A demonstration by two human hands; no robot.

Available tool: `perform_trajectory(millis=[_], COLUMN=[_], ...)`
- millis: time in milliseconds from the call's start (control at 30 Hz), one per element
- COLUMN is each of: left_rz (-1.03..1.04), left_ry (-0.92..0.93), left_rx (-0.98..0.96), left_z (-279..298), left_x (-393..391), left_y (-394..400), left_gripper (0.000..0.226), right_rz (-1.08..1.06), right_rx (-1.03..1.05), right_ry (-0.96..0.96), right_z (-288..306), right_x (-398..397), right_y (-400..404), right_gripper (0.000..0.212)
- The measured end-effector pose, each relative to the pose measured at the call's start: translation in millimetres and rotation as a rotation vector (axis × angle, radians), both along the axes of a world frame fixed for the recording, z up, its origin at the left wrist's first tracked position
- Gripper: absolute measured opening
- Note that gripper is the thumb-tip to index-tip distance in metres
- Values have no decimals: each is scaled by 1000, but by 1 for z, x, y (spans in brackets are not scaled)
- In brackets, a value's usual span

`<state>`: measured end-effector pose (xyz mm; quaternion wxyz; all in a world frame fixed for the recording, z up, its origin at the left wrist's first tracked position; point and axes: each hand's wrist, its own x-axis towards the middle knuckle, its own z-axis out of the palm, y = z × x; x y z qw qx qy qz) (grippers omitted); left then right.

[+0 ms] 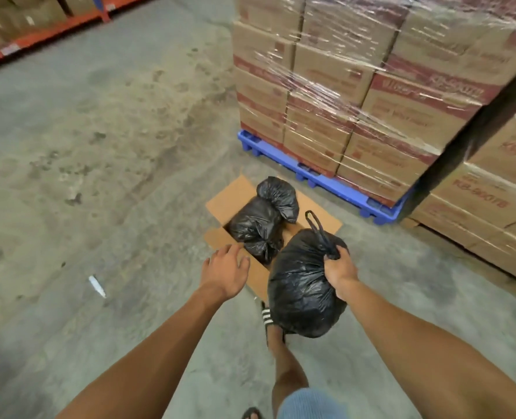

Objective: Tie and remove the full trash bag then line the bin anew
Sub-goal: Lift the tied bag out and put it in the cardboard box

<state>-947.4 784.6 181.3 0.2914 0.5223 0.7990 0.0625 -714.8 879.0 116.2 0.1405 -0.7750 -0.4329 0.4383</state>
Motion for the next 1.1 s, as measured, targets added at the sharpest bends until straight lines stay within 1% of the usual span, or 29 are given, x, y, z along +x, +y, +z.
perform_trajectory(millis=[167, 267, 367, 467, 533, 633, 700, 800, 867, 1000, 1100], left_rz=[12, 25, 2, 4, 2, -13, -15, -9, -7, -8, -18], left_ry=[-40, -51, -89, -128, -129, -117, -117, -119, -123, -131, -117], left_rx=[-64, -92, -101, -159, -209, -284, -305, -312, -315, -317, -293], left_z=[-60, -100, -142, -184, -206, -228, -235, -235, -228, -200, -171], left_x=[-30, -41, -44, -48, -52, -60, -64, -64, -63, -59, -56], left_y=[106, 159, 204, 232, 240, 244, 246, 251, 253, 253, 254], left_gripper=[49, 48, 50, 46, 45, 45, 45, 44, 44, 45, 44], right_rz=[-6, 4, -19, -30, 0, 90, 109, 155, 207, 308, 317], right_rx=[-130, -161, -214, -259, -325, -441, -493, -577, -622, -538, -445], right_ry=[-25, -57, -43, -24, 14, 94, 131, 153, 131, 31, 24], right_z=[-79, -125, -178, -233, -260, -287, -301, -306, -299, -262, -221], right_x=[-29, -39, -49, -60, -71, -93, -106, -114, -112, -100, -89], right_y=[97, 139, 176, 198, 207, 220, 226, 232, 234, 237, 232], right_gripper=[48, 49, 51, 55, 54, 48, 51, 59, 62, 54, 52])
